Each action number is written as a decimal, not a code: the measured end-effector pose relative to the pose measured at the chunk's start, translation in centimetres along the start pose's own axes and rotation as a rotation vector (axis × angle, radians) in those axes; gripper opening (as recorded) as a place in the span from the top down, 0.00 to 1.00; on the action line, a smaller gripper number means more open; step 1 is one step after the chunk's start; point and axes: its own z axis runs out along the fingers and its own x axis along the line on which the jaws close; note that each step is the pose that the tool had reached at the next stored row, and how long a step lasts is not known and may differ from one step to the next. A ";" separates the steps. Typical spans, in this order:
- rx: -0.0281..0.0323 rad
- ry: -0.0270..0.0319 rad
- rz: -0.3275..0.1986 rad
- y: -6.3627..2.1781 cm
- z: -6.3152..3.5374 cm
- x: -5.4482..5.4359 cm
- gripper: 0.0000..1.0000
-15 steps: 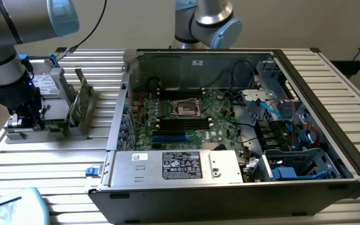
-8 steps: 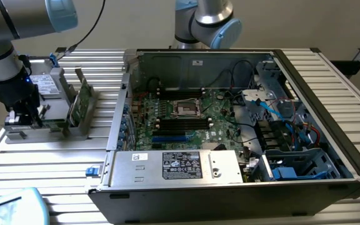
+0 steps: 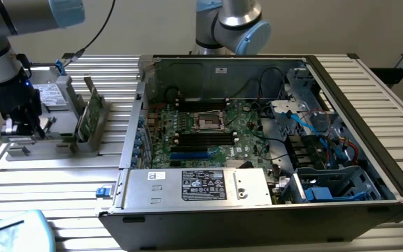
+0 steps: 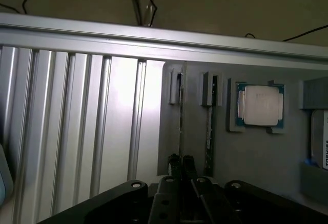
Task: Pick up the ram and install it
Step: 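Pick up the ram and move it above insertion slot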
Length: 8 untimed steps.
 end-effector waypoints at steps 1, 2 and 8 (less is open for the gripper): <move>0.0000 -0.0001 0.001 0.01 -0.09 0.0 0.87; -0.0001 -0.0001 0.001 0.03 -0.27 -0.1 0.87; 0.0001 -0.0005 0.005 0.18 -2.70 -0.3 0.87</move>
